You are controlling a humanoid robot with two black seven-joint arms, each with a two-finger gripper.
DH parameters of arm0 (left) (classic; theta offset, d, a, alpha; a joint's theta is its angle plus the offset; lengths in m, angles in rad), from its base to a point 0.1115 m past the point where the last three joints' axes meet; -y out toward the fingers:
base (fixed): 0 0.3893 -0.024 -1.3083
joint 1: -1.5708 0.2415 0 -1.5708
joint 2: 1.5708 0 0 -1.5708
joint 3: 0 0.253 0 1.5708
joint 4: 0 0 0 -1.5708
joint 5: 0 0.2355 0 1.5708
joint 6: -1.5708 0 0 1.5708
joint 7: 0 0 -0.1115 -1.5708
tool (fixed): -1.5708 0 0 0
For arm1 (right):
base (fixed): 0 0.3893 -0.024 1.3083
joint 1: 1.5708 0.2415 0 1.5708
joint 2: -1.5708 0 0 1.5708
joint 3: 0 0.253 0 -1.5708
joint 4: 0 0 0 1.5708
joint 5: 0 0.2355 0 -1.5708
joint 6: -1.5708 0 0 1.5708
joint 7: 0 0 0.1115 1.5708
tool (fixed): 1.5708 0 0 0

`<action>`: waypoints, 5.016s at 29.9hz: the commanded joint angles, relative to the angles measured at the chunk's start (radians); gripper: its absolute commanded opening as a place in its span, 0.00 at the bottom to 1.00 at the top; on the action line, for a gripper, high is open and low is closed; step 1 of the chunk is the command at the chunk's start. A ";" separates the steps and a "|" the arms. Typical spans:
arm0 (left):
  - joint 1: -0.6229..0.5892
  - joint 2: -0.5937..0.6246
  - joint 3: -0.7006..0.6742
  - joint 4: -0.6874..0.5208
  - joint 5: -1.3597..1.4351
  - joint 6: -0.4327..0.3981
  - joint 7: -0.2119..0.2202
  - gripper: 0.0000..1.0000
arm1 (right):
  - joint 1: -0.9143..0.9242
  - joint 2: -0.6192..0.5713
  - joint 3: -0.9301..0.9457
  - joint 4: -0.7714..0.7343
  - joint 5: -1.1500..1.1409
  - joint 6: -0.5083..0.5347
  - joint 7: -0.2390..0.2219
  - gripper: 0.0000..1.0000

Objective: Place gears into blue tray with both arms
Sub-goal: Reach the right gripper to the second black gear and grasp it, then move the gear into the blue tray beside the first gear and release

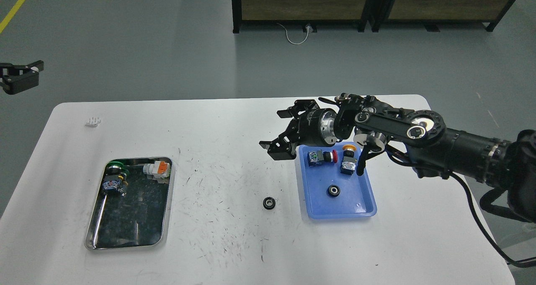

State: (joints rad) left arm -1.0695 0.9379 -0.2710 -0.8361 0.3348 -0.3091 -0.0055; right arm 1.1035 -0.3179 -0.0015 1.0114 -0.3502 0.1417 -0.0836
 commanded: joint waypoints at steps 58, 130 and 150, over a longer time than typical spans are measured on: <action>-0.024 0.078 -0.033 0.003 0.001 -0.025 0.002 0.98 | -0.225 0.140 -0.163 -0.039 -0.038 -0.099 0.013 0.71; -0.027 0.082 -0.036 0.005 0.001 -0.024 0.002 0.98 | -0.203 -0.182 -0.026 0.068 -0.061 -0.016 0.019 0.20; -0.029 0.087 -0.036 0.005 0.001 -0.025 -0.001 0.98 | -0.272 -0.236 -0.015 0.039 -0.072 -0.014 0.019 0.22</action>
State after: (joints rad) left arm -1.0983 1.0261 -0.3071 -0.8314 0.3360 -0.3344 -0.0076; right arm 0.8411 -0.5595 -0.0216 1.0707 -0.4208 0.1286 -0.0643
